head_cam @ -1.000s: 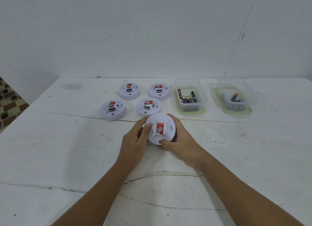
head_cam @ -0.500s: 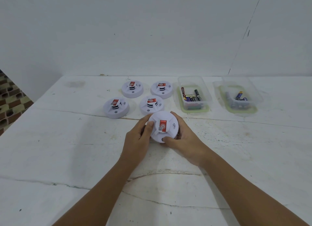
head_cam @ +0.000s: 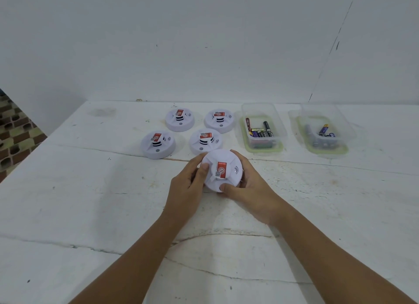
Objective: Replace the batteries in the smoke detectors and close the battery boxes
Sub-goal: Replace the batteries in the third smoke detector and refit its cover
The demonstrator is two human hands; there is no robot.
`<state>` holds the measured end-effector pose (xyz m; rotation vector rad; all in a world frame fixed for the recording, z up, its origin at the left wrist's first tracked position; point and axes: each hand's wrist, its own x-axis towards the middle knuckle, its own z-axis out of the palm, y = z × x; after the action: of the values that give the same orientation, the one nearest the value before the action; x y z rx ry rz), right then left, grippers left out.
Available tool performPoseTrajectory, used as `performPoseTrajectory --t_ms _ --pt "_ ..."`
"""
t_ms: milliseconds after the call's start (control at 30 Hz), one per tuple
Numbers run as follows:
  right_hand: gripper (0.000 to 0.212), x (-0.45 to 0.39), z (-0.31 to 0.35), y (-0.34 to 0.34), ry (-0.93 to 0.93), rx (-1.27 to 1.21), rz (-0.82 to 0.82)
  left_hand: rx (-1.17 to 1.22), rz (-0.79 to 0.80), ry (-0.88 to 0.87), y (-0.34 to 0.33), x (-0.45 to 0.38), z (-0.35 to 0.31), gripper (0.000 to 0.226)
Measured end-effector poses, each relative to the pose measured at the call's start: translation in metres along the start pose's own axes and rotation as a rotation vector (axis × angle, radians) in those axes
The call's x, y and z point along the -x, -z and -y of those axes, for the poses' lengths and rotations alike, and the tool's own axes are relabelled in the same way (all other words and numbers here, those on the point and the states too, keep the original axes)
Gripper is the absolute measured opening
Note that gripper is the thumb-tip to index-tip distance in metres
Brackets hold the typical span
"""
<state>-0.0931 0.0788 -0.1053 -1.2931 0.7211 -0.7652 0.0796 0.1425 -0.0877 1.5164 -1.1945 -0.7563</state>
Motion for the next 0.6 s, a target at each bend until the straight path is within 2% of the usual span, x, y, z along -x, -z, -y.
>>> performPoseTrajectory --t_ms 600 --pt "0.087 0.0007 0.0008 -0.0004 -0.025 0.023 -0.005 0.015 -0.013 0.005 -0.0002 0.0013 -0.0002 0.032"
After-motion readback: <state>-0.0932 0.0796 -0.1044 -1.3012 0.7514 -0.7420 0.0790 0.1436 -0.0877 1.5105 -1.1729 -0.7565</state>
